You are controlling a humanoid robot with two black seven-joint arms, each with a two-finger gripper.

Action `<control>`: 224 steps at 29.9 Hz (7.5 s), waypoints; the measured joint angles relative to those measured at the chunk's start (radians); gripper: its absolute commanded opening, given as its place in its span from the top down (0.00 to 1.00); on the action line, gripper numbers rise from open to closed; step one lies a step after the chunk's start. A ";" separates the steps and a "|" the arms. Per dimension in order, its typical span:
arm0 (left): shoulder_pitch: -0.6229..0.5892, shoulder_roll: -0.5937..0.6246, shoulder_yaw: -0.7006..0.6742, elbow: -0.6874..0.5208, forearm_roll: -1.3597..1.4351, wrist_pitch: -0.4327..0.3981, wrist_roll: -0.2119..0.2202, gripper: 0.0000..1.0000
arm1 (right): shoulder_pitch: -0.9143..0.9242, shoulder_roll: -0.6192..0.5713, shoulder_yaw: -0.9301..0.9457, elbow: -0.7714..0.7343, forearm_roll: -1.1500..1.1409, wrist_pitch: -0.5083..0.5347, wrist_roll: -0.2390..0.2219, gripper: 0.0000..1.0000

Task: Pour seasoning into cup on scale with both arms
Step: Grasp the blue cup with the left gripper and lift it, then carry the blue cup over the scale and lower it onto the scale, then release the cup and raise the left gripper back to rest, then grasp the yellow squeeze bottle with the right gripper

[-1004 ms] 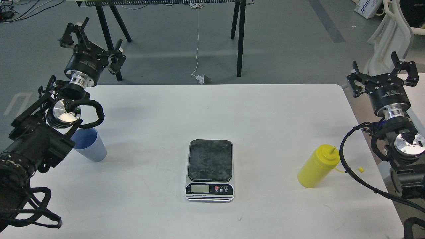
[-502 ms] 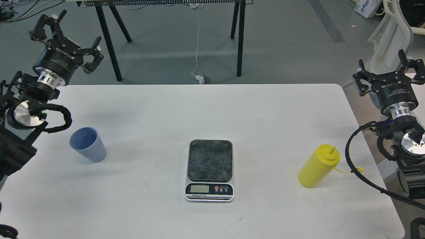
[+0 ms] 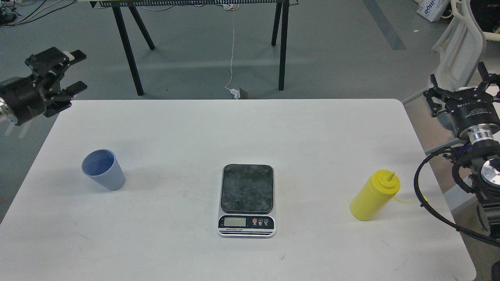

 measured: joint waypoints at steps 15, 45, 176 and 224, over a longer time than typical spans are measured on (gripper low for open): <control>0.027 -0.004 0.350 0.031 0.569 0.493 -0.080 0.10 | -0.014 -0.001 0.001 0.000 -0.002 0.000 0.000 0.00; 0.023 -0.110 0.653 0.222 0.596 0.713 -0.080 0.99 | -0.035 -0.019 -0.001 0.008 -0.002 0.000 0.001 0.00; -0.158 -0.461 -0.123 0.163 -0.938 0.137 0.202 0.00 | -0.769 0.165 -0.047 0.497 -0.146 0.000 0.120 0.01; -0.103 -0.401 -0.122 0.156 -0.949 0.135 0.191 0.00 | -0.529 0.285 -0.105 0.328 -0.333 0.000 0.259 0.60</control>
